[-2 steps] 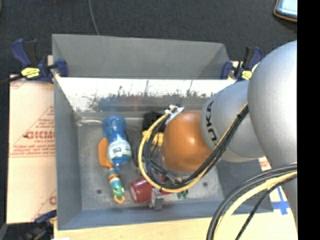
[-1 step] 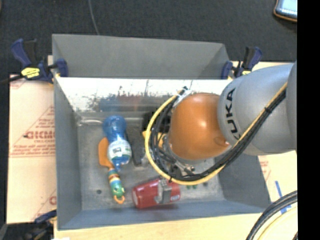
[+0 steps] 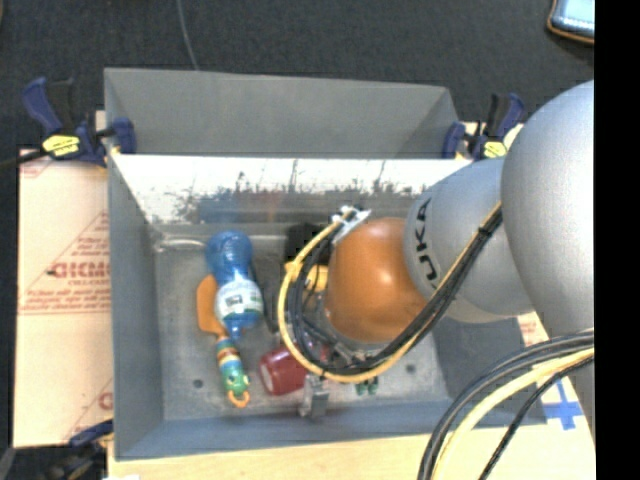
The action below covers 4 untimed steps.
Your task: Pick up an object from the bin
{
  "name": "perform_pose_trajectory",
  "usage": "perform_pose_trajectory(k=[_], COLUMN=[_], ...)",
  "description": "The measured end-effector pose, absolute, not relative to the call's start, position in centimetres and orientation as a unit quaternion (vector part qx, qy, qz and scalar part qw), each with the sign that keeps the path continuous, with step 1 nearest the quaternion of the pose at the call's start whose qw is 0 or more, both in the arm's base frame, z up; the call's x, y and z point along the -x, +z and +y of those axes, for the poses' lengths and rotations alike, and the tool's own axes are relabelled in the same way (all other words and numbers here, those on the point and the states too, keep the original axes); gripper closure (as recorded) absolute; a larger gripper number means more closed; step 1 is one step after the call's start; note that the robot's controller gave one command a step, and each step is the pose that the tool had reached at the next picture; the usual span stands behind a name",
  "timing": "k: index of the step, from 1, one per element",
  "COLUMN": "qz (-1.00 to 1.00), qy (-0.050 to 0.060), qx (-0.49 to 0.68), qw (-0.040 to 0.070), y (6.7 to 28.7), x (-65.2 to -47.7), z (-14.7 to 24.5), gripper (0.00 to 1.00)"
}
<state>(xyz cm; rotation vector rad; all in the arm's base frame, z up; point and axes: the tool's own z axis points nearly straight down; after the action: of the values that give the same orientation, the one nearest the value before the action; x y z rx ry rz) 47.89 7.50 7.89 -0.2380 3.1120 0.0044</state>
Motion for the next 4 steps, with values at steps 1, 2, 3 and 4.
perform_pose_trajectory(k=[1, 2, 3, 4], qz=[0.993, 0.997, 0.997, 0.997], qy=[0.002, 0.002, 0.002, 0.002], qx=[0.119, 0.08, 0.08, 0.079], qw=[0.016, 0.011, 0.011, 0.009], y=[7.4, 7.9, 7.9, 9.7], x=[-47.7, -47.9, -47.9, -47.8], z=[6.6, 7.4, 7.4, 7.3], gripper=[0.0, 1.0, 1.0, 1.0])
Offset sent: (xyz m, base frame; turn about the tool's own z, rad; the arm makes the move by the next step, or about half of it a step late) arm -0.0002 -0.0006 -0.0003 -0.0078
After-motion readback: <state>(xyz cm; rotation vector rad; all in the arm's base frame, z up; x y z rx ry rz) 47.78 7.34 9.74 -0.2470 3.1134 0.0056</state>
